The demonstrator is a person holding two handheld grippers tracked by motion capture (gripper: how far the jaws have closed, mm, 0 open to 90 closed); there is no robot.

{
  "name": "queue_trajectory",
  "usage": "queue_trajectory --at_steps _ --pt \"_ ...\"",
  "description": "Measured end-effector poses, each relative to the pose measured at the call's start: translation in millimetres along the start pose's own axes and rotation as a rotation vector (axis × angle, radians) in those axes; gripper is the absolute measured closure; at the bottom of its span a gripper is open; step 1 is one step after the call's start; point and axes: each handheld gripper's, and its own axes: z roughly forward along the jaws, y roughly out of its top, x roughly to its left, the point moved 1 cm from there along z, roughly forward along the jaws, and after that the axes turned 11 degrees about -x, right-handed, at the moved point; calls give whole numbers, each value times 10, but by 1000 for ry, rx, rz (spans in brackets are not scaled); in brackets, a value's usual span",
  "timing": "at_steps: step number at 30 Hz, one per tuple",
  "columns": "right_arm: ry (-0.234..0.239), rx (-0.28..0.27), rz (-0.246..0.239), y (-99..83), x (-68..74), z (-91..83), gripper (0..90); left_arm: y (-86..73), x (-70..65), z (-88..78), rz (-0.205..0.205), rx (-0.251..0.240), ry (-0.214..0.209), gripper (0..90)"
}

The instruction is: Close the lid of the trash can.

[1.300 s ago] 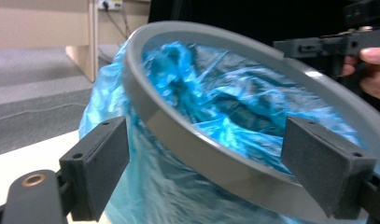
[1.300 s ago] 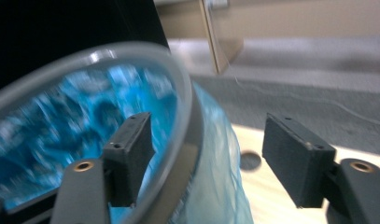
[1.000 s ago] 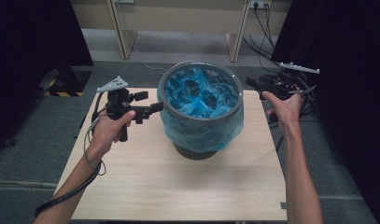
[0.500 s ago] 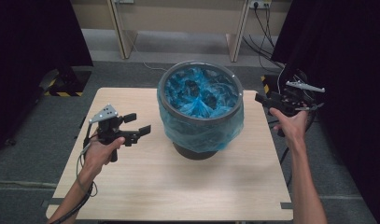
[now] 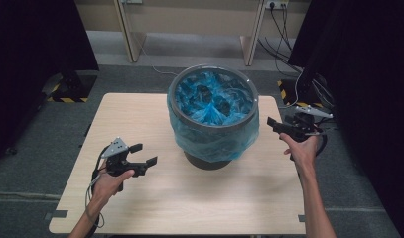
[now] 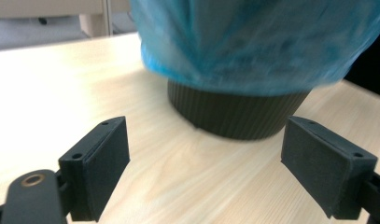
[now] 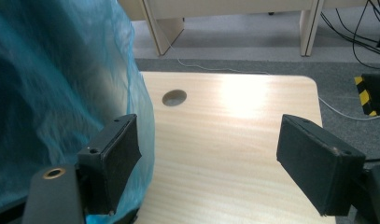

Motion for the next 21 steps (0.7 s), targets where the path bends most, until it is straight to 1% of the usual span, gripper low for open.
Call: queue_trajectory --at_steps 1,4,9,13,15,17,20,21 --pt "-1 2 4 -37 5 -4 217 -39 12 0 3 9 3 147" --pt "-4 7 -4 -144 17 -17 215 -124 41 -3 -5 20 9 147" --pt "-15 22 -30 -305 47 -49 216 -242 47 -11 1 51 8 147" --pt "-28 39 -52 -441 70 -76 216 -324 70 -11 -1 75 16 147" --pt "-30 45 -49 -511 86 -89 216 -364 69 -9 0 95 20 147" --pt "-30 52 -63 -575 98 -96 216 -408 76 -5 -1 125 37 148" --pt "-34 64 -77 -672 136 -104 217 -478 102 -9 -2 147 48 148" --pt "-34 68 -88 -706 147 -105 218 -478 102 -9 -2 147 48 148"
